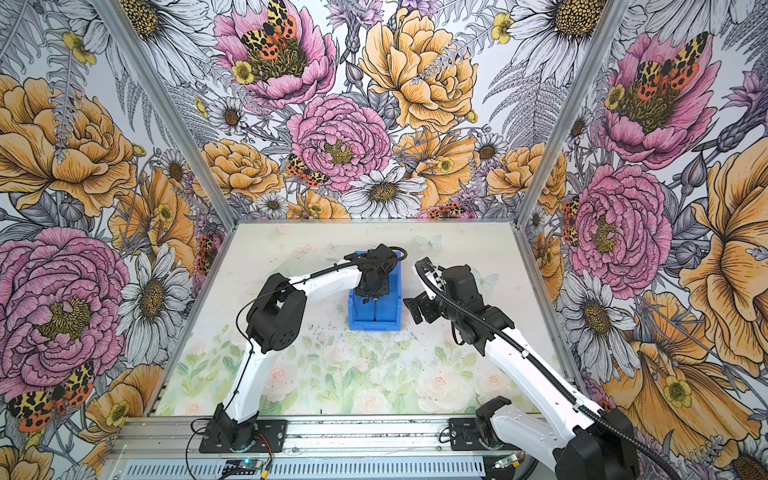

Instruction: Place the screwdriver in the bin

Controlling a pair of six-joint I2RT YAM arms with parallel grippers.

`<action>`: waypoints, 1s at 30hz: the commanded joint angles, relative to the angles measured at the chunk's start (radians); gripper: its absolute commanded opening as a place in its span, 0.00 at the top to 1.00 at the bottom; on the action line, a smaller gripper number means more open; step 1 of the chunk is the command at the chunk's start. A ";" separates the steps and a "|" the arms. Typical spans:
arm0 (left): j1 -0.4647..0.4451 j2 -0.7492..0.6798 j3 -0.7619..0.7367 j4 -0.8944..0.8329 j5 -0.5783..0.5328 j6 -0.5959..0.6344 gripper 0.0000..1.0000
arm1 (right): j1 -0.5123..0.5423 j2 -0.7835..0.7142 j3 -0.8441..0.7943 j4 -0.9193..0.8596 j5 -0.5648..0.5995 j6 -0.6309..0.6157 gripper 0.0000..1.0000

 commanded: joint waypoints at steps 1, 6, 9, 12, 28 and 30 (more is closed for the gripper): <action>0.004 0.026 0.012 -0.001 0.011 -0.018 0.76 | -0.007 -0.019 -0.013 0.017 0.024 0.000 0.01; -0.002 0.015 0.017 -0.001 0.002 -0.016 0.69 | -0.008 -0.031 -0.014 0.016 0.028 0.001 0.01; -0.007 0.007 0.019 -0.001 -0.004 -0.014 0.61 | -0.009 -0.038 -0.017 0.017 0.026 0.001 0.01; -0.012 -0.004 0.022 -0.001 -0.009 -0.011 0.55 | -0.009 -0.044 -0.019 0.016 0.023 0.001 0.00; -0.052 -0.186 0.000 0.000 -0.097 -0.036 0.49 | -0.010 -0.088 -0.019 0.013 0.029 0.003 0.00; -0.059 -0.221 -0.012 0.000 -0.105 -0.036 0.49 | -0.010 -0.084 -0.020 0.013 0.024 0.007 0.01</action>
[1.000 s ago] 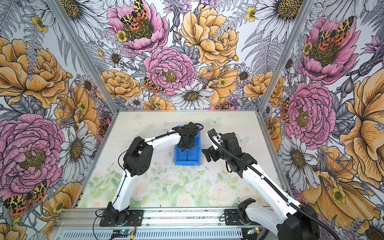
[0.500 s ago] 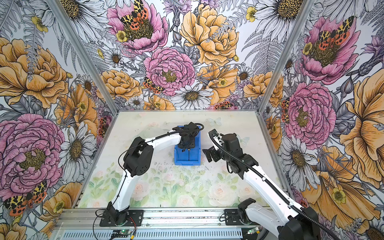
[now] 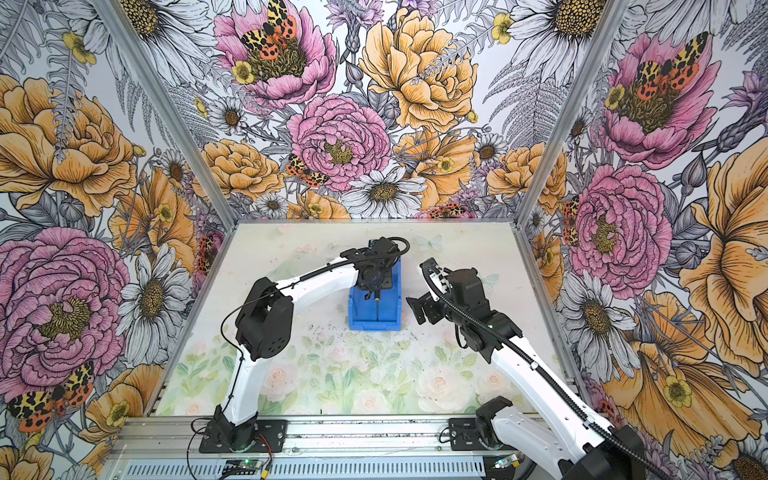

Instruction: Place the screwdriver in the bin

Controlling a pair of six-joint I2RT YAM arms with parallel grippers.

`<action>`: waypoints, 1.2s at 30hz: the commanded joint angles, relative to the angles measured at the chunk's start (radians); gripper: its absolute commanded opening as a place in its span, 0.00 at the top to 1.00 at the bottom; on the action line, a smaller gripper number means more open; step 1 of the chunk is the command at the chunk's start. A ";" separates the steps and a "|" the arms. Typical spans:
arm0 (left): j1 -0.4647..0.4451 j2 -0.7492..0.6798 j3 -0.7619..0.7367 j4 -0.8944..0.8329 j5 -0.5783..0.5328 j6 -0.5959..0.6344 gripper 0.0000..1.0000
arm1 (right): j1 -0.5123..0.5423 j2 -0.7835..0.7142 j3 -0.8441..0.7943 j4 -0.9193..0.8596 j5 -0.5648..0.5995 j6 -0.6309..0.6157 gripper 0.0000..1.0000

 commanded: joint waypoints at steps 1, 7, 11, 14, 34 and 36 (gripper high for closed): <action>-0.015 -0.097 -0.021 0.004 -0.049 -0.015 0.48 | -0.005 -0.006 -0.002 0.015 0.005 0.007 0.00; -0.040 -0.211 -0.079 0.007 -0.119 0.040 0.44 | -0.005 0.003 0.003 0.015 0.034 0.045 0.01; -0.032 -0.288 -0.148 0.014 -0.117 0.084 0.35 | -0.005 0.021 0.004 0.015 0.080 0.082 0.00; -0.010 -0.381 -0.221 0.043 -0.096 0.134 0.25 | -0.005 0.039 0.009 0.015 0.123 0.106 0.01; 0.194 -0.931 -0.860 0.376 -0.057 0.264 0.01 | -0.009 -0.029 -0.100 0.078 0.425 0.255 0.00; 0.216 -0.997 -0.913 0.391 -0.112 0.272 0.01 | -0.009 -0.085 -0.164 0.132 0.468 0.267 0.01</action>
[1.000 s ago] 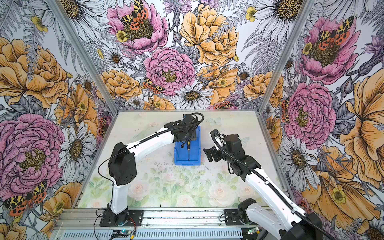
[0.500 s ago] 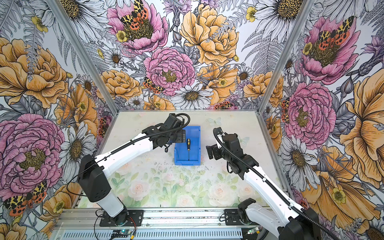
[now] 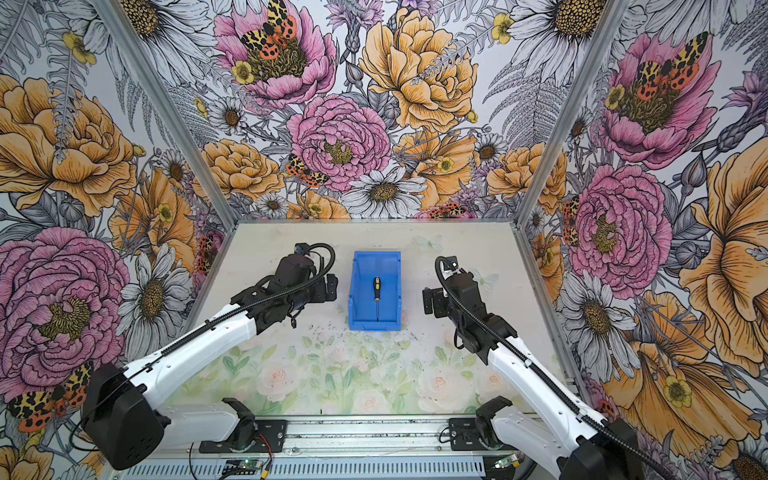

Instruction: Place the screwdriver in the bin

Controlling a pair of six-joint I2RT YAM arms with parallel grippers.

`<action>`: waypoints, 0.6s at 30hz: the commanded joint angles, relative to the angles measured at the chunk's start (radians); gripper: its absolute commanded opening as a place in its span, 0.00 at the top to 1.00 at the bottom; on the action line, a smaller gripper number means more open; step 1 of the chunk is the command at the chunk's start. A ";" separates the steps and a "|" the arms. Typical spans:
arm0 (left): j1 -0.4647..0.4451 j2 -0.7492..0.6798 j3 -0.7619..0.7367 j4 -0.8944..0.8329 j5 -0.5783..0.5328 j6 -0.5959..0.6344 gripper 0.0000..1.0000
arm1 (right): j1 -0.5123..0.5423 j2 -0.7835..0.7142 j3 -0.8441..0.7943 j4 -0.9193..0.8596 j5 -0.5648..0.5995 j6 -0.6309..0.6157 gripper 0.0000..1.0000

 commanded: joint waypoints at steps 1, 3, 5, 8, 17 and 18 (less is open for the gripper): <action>0.041 -0.115 -0.065 0.087 -0.117 0.028 0.01 | -0.008 -0.094 -0.092 0.104 0.144 0.029 0.01; 0.083 -0.173 -0.108 0.091 -0.172 0.025 0.01 | -0.013 -0.147 -0.163 0.163 0.264 0.071 0.01; 0.150 -0.218 -0.146 0.095 -0.181 0.007 0.01 | -0.036 -0.181 -0.220 0.209 0.312 0.072 0.01; 0.273 -0.272 -0.211 0.140 -0.125 -0.008 0.01 | -0.091 -0.208 -0.285 0.274 0.306 0.051 0.00; 0.432 -0.332 -0.403 0.384 -0.074 0.203 0.01 | -0.282 -0.021 -0.314 0.474 0.156 -0.057 0.01; 0.432 -0.327 -0.422 0.412 -0.084 0.227 0.01 | -0.303 0.012 -0.315 0.490 0.140 -0.061 0.01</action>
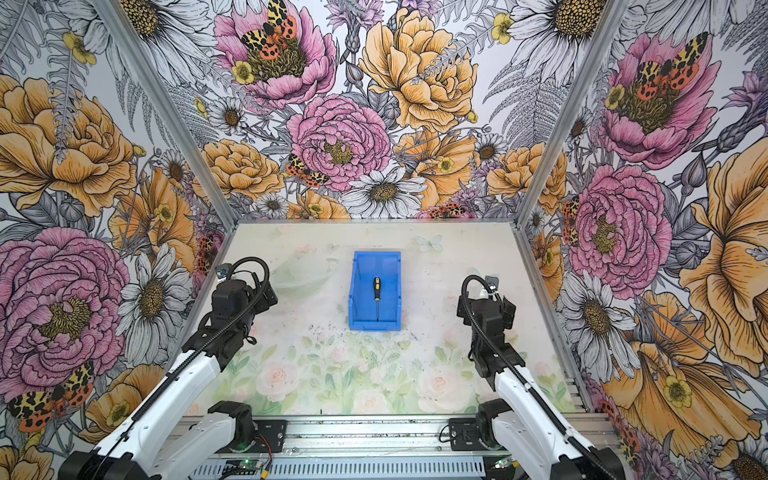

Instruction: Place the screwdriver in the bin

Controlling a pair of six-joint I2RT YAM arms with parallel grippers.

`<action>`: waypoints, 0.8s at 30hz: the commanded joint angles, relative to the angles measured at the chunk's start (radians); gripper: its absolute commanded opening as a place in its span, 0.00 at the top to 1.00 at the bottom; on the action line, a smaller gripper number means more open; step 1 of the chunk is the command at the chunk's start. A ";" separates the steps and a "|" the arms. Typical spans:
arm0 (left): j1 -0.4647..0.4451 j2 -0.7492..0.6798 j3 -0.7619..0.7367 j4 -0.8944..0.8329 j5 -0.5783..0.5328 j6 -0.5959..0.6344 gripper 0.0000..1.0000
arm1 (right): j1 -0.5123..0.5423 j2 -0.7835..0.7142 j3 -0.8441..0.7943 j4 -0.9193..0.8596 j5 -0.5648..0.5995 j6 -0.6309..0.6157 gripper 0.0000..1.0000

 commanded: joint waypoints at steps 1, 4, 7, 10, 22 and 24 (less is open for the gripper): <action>0.008 -0.001 -0.052 0.159 -0.007 0.121 0.01 | -0.056 0.093 0.000 0.114 -0.071 -0.046 0.00; 0.030 0.049 -0.074 0.152 -0.106 0.077 0.01 | -0.109 0.155 -0.034 0.228 -0.139 -0.042 0.00; 0.045 0.092 -0.106 0.169 -0.168 0.066 0.01 | -0.137 0.217 -0.016 0.284 -0.211 -0.050 0.00; 0.045 0.085 -0.219 0.388 -0.122 0.116 0.01 | -0.163 0.293 -0.007 0.408 -0.306 -0.066 0.01; 0.181 0.270 -0.247 0.773 0.092 0.169 0.01 | -0.206 0.606 0.097 0.648 -0.375 -0.071 0.01; 0.207 0.309 -0.245 0.831 0.125 0.161 0.01 | -0.208 0.609 0.068 0.701 -0.359 -0.063 0.01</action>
